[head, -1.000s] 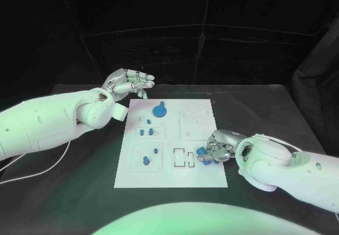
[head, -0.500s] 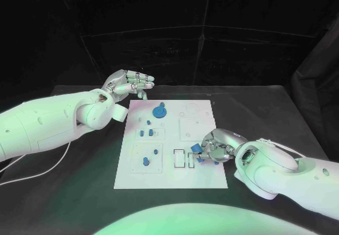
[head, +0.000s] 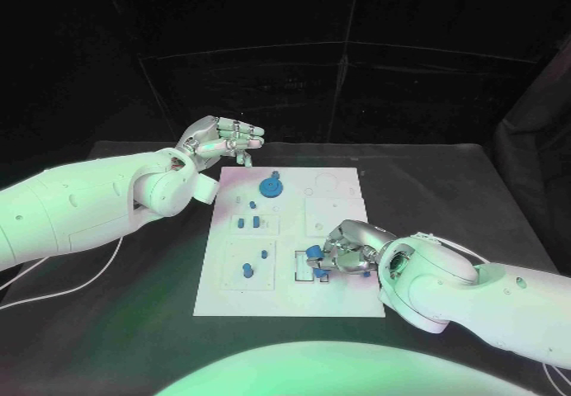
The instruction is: Assemble the parts on the task board
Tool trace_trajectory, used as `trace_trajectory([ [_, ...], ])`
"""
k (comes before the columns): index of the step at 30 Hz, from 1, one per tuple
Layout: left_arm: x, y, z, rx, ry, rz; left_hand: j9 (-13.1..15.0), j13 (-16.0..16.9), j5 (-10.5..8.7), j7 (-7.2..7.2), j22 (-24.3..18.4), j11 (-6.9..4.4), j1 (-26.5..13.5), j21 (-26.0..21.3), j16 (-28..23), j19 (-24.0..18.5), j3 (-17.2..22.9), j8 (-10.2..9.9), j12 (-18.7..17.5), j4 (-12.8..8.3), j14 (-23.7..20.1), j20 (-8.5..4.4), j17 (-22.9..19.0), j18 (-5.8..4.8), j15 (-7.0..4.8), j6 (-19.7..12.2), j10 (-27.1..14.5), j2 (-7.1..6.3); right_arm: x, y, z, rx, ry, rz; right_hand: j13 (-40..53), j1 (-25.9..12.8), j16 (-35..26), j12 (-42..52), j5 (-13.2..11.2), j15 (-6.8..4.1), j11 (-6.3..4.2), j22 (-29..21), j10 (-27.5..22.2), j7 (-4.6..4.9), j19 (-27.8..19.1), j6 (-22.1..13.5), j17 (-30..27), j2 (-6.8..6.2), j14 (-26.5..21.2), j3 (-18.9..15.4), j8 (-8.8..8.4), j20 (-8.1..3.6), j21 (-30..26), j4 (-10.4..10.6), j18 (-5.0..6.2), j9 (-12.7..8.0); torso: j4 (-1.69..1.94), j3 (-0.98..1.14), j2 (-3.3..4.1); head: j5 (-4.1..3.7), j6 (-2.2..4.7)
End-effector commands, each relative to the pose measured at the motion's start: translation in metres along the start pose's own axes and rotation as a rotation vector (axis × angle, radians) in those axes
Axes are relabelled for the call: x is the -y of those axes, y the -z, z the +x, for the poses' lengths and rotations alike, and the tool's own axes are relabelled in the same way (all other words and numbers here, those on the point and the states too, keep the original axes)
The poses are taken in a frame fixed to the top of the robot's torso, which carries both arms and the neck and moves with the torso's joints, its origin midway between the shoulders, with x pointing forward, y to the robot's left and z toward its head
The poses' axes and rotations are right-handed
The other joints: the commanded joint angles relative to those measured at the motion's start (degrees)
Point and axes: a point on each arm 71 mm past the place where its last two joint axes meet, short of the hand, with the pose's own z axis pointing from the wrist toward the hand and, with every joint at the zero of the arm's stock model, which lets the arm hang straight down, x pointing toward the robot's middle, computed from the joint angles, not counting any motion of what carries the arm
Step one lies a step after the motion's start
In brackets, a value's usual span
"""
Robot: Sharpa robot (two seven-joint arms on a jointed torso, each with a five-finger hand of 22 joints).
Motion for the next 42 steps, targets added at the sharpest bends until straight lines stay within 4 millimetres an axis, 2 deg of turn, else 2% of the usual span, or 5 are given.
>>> trace_trajectory([
  [1,0.002,0.000,0.001,-0.008,0.008,0.006,0.0,-0.1,0.26,0.17,0.0,0.10,-0.1,-0.2,-0.2,-0.3,0.0,-0.3,0.3,-0.3,-0.4,-0.01,0.0,0.74,-0.12,-0.2,-0.4,0.35,-0.001,-0.001,0.003,-0.037,0.005,0.029,0.4,-1.1,0.1,0.1,-0.3,-0.37,-0.22,0.5,0.3,-0.10,0.4,0.4,0.6,-0.11,3.1,-0.5,-0.14,0.00,0.5,-0.1,-1.04,0.2,-0.15,0.05,-0.02,0.13,-0.11],
  [15,0.002,-0.001,0.002,-0.010,0.009,0.006,0.0,-0.1,0.26,0.17,0.0,0.10,-0.1,-0.2,-0.2,-0.3,0.0,-0.3,0.3,-0.3,-0.4,-0.01,0.0,0.74,-0.12,-0.2,-0.4,0.35,-0.010,-0.007,0.004,0.002,0.025,0.025,0.7,-5.7,0.1,-0.9,-11.4,-0.60,-0.46,0.7,0.6,-0.42,0.4,1.2,0.7,-1.16,3.1,-4.8,-0.38,-0.23,0.6,-0.1,-1.05,1.6,-0.16,0.08,-0.03,0.22,0.00],
  [22,0.002,-0.001,0.002,-0.010,0.009,0.006,0.0,-0.1,0.26,0.17,0.0,0.10,-0.1,-0.2,-0.2,-0.3,0.0,-0.3,0.3,-0.3,-0.4,-0.01,0.0,0.74,-0.12,-0.2,-0.4,0.35,-0.013,-0.008,0.004,0.012,0.033,0.016,-0.5,-11.9,-0.4,-3.2,-21.2,-0.46,-0.29,0.7,-0.1,-0.25,0.3,0.8,0.0,-9.67,2.9,-1.0,-0.90,-0.11,0.5,0.4,-1.06,2.3,-0.19,0.08,-0.02,0.25,-0.11],
  [27,0.002,0.000,0.002,-0.009,0.008,0.005,0.0,-0.1,0.26,0.18,0.0,0.11,-0.1,-0.2,-0.1,-0.3,-0.1,-0.3,0.3,-0.3,-0.5,0.01,-0.1,0.76,-0.12,-0.2,-0.5,0.43,-0.013,-0.008,0.004,0.019,0.033,0.012,-1.2,-13.7,-0.5,-4.2,-21.5,-0.40,-0.23,0.8,-0.4,-0.17,0.3,0.7,-0.1,-11.05,2.9,-0.4,-1.10,-0.06,0.5,0.4,-1.08,2.5,-0.19,0.09,0.00,0.28,-0.13],
  [42,0.001,0.000,0.001,-0.009,0.008,0.003,0.0,-0.1,0.26,0.18,0.0,0.11,-0.1,-0.2,-0.1,-0.3,-0.1,-0.3,0.3,-0.3,-0.5,0.01,-0.1,0.76,-0.12,-0.2,-0.5,0.43,-0.016,-0.004,0.006,-0.029,0.058,-0.055,-0.4,-2.4,-0.2,-4.2,-13.2,-0.55,-0.42,1.5,0.3,-0.35,0.4,1.2,0.5,-4.83,3.0,3.0,-1.33,-0.18,0.8,-3.4,-1.16,3.4,-0.18,0.12,-0.06,0.40,-0.25],
])
